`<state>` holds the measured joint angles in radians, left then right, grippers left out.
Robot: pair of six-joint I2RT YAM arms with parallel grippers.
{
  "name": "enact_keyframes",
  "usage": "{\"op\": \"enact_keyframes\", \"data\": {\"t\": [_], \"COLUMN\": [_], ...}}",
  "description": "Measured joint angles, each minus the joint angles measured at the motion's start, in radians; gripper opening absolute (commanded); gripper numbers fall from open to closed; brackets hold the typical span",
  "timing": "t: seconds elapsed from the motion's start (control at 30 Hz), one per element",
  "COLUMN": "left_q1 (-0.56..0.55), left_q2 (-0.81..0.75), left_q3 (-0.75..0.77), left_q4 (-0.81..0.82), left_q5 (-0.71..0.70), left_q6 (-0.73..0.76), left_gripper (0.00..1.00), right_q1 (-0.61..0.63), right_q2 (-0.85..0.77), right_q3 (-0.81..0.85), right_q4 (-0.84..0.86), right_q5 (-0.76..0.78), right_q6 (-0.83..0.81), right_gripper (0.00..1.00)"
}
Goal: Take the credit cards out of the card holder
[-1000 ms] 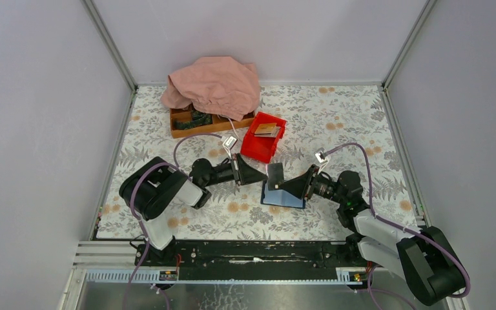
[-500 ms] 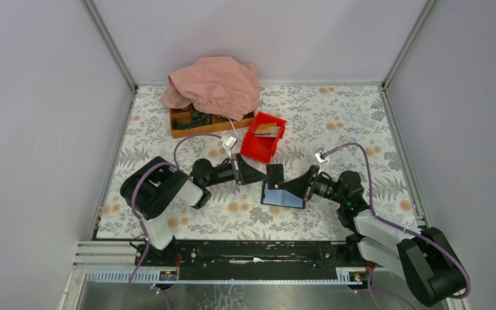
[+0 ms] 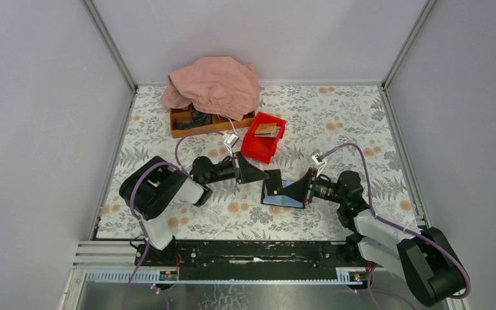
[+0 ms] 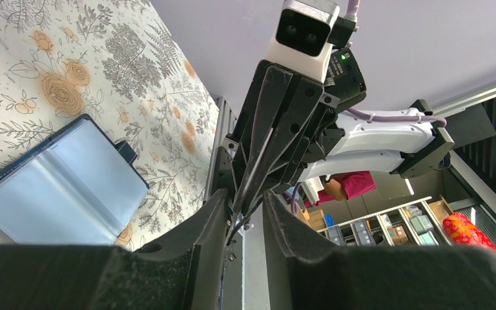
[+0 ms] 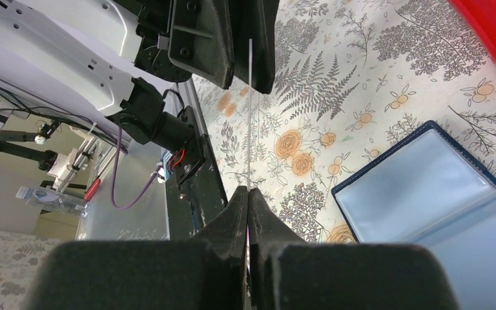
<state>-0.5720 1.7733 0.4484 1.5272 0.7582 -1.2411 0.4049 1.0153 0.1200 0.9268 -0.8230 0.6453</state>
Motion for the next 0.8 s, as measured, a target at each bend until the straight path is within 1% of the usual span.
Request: {"op": "enact_keyframes", "data": {"t": [0.07, 0.2, 0.27, 0.3, 0.33, 0.6, 0.63, 0.67, 0.7, 0.77, 0.8], "left_q1": [0.004, 0.015, 0.02, 0.023, 0.024, 0.03, 0.03, 0.03, 0.03, 0.035, 0.039], "left_q2": [0.0, -0.006, -0.012, -0.016, -0.019, -0.02, -0.02, -0.02, -0.02, -0.02, -0.021], "left_q3": [0.001, 0.002, 0.004, 0.006, 0.006, 0.01, 0.01, 0.01, 0.01, 0.01, 0.01], "left_q4": [0.0, 0.0, -0.001, 0.0, 0.0, 0.0, 0.0, 0.0, 0.0, 0.0, 0.0], "left_q5": [0.004, 0.007, 0.011, 0.013, 0.014, 0.031, 0.031, 0.032, 0.032, 0.033, 0.034], "left_q6": [0.0, -0.001, -0.002, -0.003, -0.004, 0.0, 0.0, 0.0, 0.0, 0.001, 0.001], "left_gripper": [0.32, 0.22, 0.12, 0.08, 0.0, 0.0, 0.0, 0.0, 0.0, 0.0, 0.0], "right_q1": [0.0, 0.0, 0.0, 0.0, 0.0, 0.0, 0.0, 0.0, 0.0, 0.0, 0.0], "right_q2": [0.007, 0.021, 0.028, 0.03, 0.033, 0.055, 0.058, 0.06, 0.063, 0.063, 0.062], "right_q3": [0.0, 0.0, 0.0, 0.0, 0.0, 0.0, 0.0, 0.0, 0.0, 0.0, 0.0], "right_q4": [0.001, 0.006, 0.008, 0.009, 0.011, 0.04, 0.044, 0.047, 0.051, 0.05, 0.048], "right_q5": [-0.013, -0.033, -0.035, -0.035, -0.036, -0.045, -0.045, -0.045, -0.043, -0.032, -0.024], "right_q6": [0.0, 0.0, 0.001, 0.001, 0.001, 0.011, 0.011, 0.012, 0.013, 0.014, 0.014], "right_gripper": [0.0, 0.0, 0.0, 0.0, 0.0, 0.0, 0.05, 0.18, 0.27, 0.38, 0.41]}}
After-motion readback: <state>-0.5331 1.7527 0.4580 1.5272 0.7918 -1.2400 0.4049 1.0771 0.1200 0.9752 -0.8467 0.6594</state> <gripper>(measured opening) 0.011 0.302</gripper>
